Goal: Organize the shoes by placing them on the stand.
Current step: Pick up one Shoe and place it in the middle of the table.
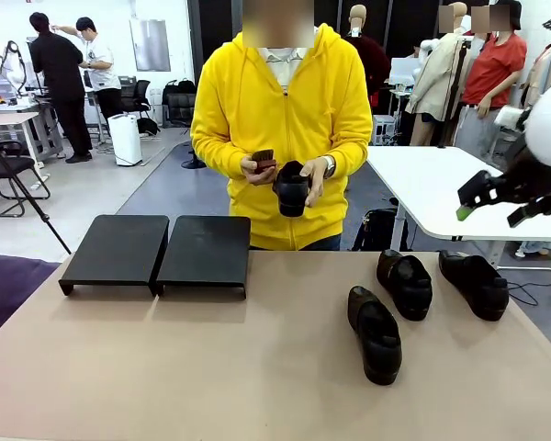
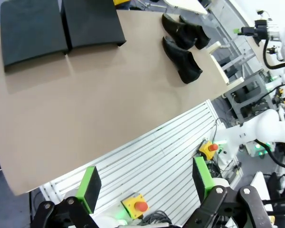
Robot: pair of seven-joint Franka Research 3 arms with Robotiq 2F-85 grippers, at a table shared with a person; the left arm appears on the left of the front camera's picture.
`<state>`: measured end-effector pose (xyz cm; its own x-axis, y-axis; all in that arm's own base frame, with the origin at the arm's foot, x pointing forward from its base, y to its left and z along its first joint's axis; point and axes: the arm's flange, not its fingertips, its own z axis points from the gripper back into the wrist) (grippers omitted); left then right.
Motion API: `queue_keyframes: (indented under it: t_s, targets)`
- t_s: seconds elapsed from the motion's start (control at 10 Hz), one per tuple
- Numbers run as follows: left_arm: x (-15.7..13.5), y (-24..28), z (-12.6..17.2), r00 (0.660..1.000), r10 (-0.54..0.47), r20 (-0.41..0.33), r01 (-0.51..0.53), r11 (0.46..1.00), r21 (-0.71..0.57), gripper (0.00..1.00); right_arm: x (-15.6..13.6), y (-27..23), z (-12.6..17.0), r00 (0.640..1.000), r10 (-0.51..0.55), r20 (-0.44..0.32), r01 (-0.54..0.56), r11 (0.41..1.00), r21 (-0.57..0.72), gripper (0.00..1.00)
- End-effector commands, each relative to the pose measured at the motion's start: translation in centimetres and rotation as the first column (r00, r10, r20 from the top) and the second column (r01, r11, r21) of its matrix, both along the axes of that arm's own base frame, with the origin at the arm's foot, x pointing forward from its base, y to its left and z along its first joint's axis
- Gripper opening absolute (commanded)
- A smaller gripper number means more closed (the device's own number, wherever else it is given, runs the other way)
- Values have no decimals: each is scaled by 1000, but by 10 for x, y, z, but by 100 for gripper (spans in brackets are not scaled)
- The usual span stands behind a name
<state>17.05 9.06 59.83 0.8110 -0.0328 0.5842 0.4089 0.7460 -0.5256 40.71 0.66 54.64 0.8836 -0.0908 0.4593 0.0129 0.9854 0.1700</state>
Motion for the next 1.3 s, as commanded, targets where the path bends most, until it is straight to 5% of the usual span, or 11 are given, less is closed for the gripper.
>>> queue_keyframes:
  t_s: [0.0, 0.3, 0.6, 1.2]
  targets:
    - [-1, 2, 0, 1000, -19, 10, 19, 1000, -10, 100, 85, 1, -47, 981, 102, -167, -101, 995, 16, 100]
    - [-1, 2, 0, 1000, -19, 10, 19, 1000, -10, 100, 133, 1, -96, 956, 98, -275, -87, 995, 52, 100]
    - [-1, 2, 0, 1000, -19, 10, 19, 1000, -10, 100, 176, -12, -144, 958, 46, -282, -39, 999, 29, 100]
    - [-1, 2, 0, 1000, -19, 10, 19, 1000, -10, 100, 209, -12, -190, 933, 56, -355, -42, 998, 46, 100]
